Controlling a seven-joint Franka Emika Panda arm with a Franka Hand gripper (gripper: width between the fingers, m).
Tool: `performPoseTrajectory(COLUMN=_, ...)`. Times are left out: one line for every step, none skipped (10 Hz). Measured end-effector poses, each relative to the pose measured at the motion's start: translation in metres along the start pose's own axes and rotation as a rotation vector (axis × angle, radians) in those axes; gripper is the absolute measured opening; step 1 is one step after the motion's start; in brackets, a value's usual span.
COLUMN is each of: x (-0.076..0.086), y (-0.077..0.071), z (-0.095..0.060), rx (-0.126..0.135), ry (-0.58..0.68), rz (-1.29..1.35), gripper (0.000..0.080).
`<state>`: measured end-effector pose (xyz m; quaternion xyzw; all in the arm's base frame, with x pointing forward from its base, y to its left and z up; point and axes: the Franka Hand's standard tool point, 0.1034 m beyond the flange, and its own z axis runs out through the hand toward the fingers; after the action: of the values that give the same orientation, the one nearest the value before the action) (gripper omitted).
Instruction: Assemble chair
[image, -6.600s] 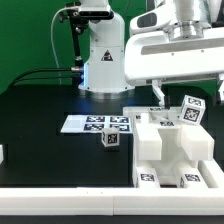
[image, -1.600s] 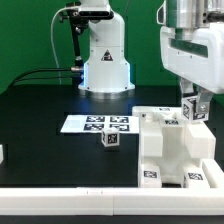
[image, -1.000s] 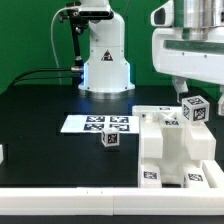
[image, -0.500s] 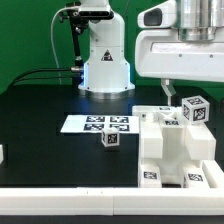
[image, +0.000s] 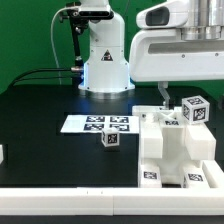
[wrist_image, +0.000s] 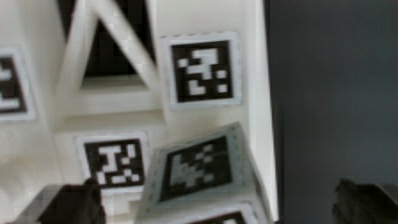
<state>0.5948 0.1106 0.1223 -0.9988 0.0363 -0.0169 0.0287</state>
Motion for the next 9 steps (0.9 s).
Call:
performPoseTrajectory(x=-0.0009, y=-0.0011, z=0.0009, rx=0.000, ry=0.000, rz=-0.001, gripper=0.0649)
performPoseTrajectory(x=-0.0005, y=0.0001, z=0.0008, rx=0.000, ry=0.000, rz=0.002, gripper=0.0527)
performPoseTrajectory(x=-0.0005, y=0.0002, z=0.0008, rx=0.000, ry=0.000, rz=0.015, gripper=0.0388)
performPoseTrajectory(x=-0.0005, y=0.0001, z=0.0009, rx=0.001, ry=0.000, rz=0.031, gripper=0.0388)
performPoseTrajectory(x=-0.0005, y=0.0000, z=0.0009, rx=0.001, ry=0.000, rz=0.110, gripper=0.0280)
performPoseTrajectory(x=-0.0005, y=0.0001, z=0.0009, rx=0.001, ry=0.000, rz=0.181, gripper=0.0280)
performPoseTrajectory(x=0.0008, y=-0.0008, z=0.0013, rx=0.002, ry=0.013, rz=0.270, gripper=0.0281)
performPoseTrajectory(x=0.0004, y=-0.0046, z=0.0013, rx=0.007, ry=0.036, rz=0.391, gripper=0.0281)
performPoseTrajectory(x=0.0004, y=-0.0072, z=0.0013, rx=0.012, ry=0.046, rz=0.494, gripper=0.0281)
